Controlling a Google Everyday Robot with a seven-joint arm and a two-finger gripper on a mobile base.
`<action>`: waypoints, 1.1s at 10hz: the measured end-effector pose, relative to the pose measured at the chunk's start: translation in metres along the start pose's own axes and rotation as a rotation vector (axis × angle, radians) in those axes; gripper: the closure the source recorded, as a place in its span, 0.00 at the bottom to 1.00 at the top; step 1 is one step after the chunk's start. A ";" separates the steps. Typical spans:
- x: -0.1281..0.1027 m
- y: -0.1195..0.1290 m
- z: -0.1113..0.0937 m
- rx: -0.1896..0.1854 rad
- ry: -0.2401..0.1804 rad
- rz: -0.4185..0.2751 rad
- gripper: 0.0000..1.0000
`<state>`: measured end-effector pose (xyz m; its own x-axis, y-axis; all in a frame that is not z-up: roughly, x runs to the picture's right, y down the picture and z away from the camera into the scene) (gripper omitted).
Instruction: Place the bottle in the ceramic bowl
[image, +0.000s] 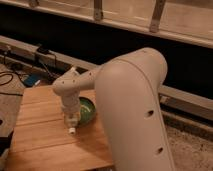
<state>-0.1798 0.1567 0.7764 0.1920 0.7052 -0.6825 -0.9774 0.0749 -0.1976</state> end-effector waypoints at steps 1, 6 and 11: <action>-0.003 -0.003 -0.009 0.006 -0.012 0.004 0.97; -0.008 -0.009 -0.014 0.011 -0.009 0.011 0.76; -0.009 -0.009 -0.013 0.012 -0.008 0.012 0.27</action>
<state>-0.1712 0.1405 0.7746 0.1794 0.7120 -0.6788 -0.9806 0.0745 -0.1811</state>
